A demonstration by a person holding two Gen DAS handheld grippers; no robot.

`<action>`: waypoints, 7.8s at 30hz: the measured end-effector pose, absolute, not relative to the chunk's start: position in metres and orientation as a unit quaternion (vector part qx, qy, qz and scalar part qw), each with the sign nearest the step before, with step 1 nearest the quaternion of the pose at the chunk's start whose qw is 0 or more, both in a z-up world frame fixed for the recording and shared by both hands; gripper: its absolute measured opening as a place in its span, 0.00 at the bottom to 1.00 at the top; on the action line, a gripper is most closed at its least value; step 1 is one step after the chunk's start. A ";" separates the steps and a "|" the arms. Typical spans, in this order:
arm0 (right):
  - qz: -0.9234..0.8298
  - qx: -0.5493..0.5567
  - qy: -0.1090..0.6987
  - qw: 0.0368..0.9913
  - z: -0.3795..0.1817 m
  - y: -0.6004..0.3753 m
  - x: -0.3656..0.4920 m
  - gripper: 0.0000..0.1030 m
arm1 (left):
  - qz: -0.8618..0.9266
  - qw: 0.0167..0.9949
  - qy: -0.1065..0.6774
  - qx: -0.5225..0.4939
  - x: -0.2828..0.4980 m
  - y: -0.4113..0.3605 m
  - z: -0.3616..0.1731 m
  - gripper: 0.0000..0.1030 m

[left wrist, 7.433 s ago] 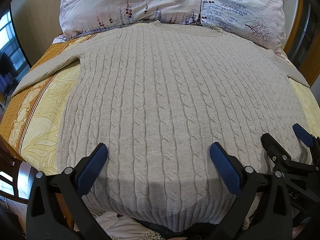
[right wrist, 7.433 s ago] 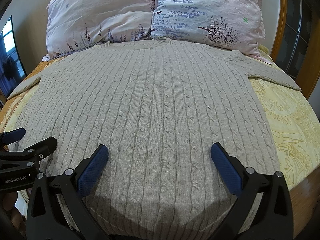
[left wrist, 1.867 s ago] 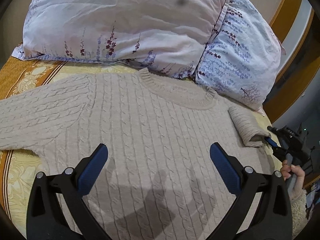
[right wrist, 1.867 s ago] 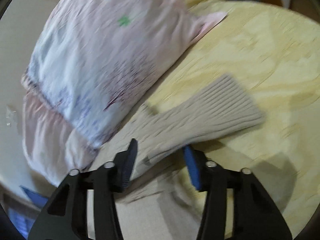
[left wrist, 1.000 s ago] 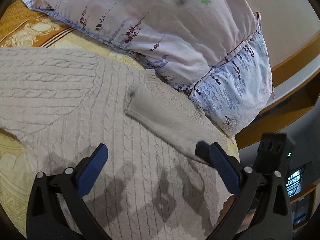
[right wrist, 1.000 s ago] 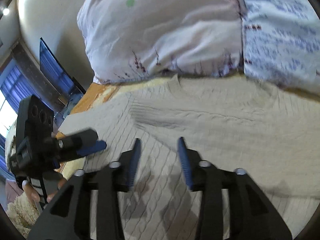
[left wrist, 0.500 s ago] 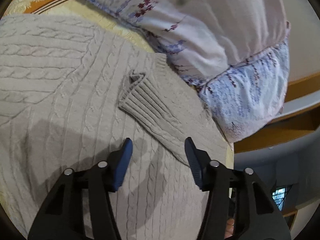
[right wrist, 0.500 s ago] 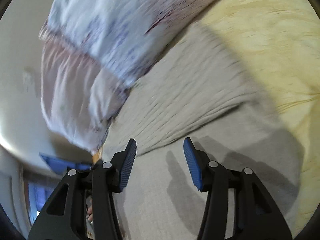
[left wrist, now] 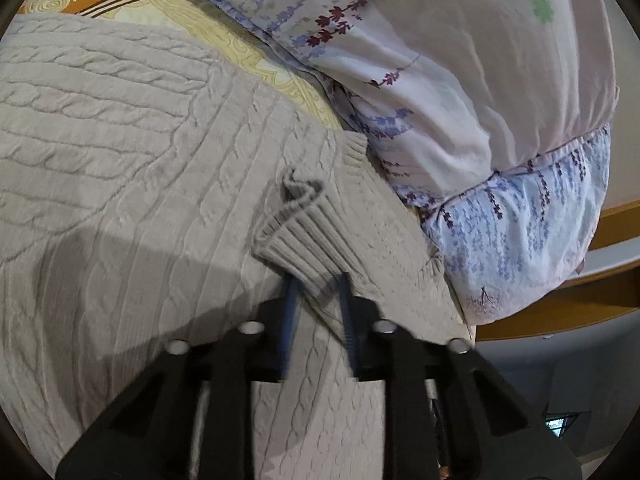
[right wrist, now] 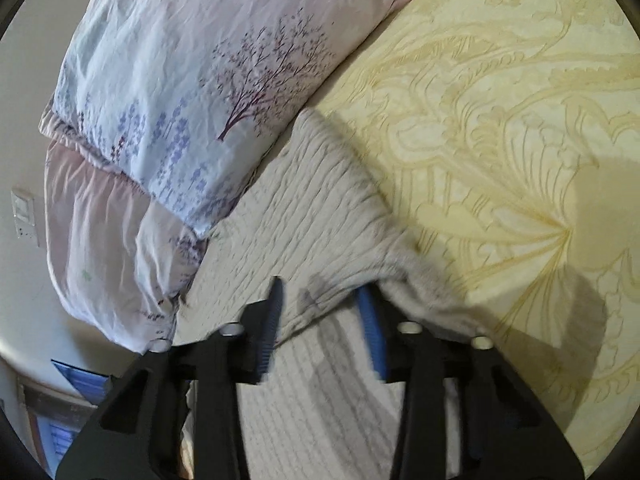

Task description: Fold small clothes

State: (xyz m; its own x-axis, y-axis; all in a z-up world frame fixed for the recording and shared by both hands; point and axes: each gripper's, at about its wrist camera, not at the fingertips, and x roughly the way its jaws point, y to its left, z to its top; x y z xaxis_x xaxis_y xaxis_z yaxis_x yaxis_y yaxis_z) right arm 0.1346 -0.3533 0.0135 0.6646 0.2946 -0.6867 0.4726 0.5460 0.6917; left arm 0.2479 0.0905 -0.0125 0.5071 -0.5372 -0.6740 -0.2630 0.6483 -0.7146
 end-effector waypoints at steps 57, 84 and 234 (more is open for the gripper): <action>0.035 0.274 0.415 0.867 0.053 -0.261 0.118 0.66 | 0.155 0.749 0.286 -0.577 0.094 0.440 -0.013 0.21; 0.044 0.275 0.395 0.875 0.061 -0.276 0.101 0.68 | -0.113 0.837 0.280 -0.457 0.181 0.222 0.112 0.06; 0.286 0.374 0.496 0.730 0.017 -0.307 -0.048 0.14 | -0.337 0.760 0.485 -0.270 -0.042 0.136 -0.024 0.26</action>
State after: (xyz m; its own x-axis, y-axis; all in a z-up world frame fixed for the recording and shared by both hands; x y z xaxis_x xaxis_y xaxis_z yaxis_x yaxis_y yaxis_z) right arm -0.0479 -0.3073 0.0172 0.3435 0.7887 -0.5099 -0.0472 0.5567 0.8293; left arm -0.0425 0.1359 -0.0235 0.3016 -0.7748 -0.5557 0.2503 0.6267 -0.7380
